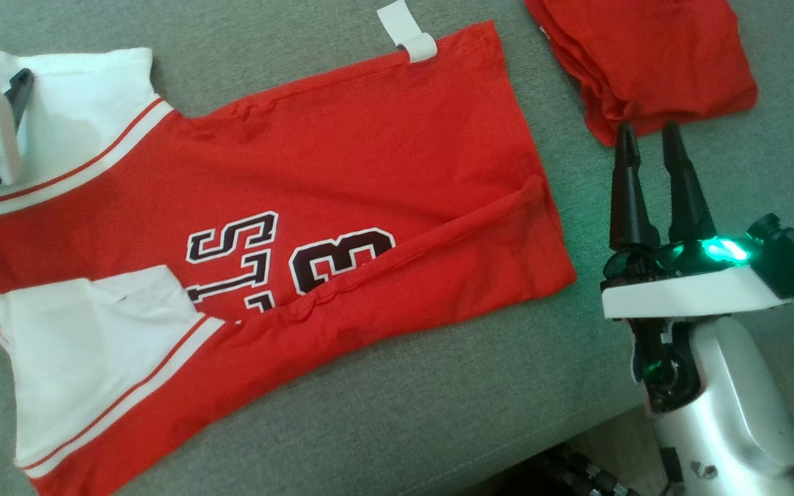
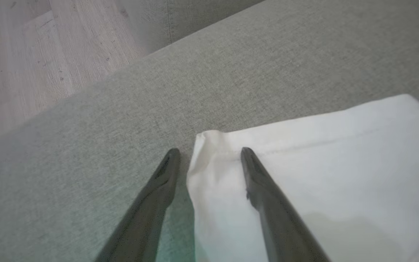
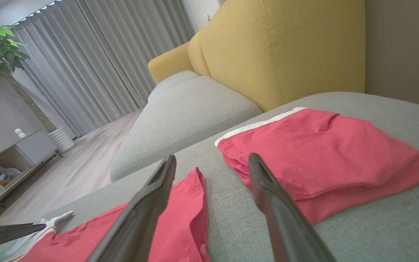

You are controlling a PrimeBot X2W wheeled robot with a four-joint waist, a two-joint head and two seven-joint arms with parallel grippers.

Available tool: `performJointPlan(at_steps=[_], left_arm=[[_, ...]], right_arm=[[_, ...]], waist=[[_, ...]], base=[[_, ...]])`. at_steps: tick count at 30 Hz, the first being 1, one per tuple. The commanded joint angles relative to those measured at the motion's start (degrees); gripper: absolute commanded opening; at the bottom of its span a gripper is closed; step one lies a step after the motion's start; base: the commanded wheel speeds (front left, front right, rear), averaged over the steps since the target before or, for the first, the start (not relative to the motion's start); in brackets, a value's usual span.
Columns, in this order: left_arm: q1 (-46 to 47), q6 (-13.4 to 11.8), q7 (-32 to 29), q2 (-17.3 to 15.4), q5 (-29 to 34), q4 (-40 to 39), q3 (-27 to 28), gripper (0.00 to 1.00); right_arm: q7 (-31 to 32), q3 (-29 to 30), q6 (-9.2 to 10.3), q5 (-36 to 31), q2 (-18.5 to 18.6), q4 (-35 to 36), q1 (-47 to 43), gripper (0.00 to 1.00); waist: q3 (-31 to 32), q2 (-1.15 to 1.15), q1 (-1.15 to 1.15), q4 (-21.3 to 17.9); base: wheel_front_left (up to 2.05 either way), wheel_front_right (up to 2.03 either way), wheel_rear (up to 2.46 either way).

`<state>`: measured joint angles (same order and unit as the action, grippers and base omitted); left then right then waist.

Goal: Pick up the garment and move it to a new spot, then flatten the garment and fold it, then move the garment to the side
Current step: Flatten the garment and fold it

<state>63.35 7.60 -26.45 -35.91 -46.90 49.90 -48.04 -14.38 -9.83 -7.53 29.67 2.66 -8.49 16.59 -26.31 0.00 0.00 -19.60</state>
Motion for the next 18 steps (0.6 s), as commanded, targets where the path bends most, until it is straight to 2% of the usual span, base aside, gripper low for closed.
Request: performJointPlan(at_steps=[1,6,13,18], left_arm=[[0.7,-0.1,-1.1,-2.5,-0.4,-0.5,0.6,0.00],[1.3,-0.1,1.2,-1.5,-3.0,-0.2,0.1,0.00],[2.0,-0.1,14.0,2.1,-2.0,-2.5,-0.9,0.00],[1.5,-0.3,20.9,3.8,-0.5,-6.9,-1.7,0.00]], right_arm=[[-0.6,-0.6,0.04,-0.3,0.2,1.7,0.4,1.00],[-0.6,1.0,0.04,-2.9,0.2,0.8,1.1,1.00],[-0.3,4.2,0.04,-7.2,0.2,-1.4,1.9,1.00],[5.2,8.3,0.04,-12.3,0.2,-2.0,4.2,1.00]], waist=[[0.1,0.00,0.00,0.3],[1.4,0.00,0.00,2.2],[5.6,0.00,0.00,7.7],[8.1,0.00,0.00,12.8]], base=[[0.00,0.00,0.00],[0.00,0.00,0.00],[0.00,0.00,0.00],[0.00,0.00,0.00]])
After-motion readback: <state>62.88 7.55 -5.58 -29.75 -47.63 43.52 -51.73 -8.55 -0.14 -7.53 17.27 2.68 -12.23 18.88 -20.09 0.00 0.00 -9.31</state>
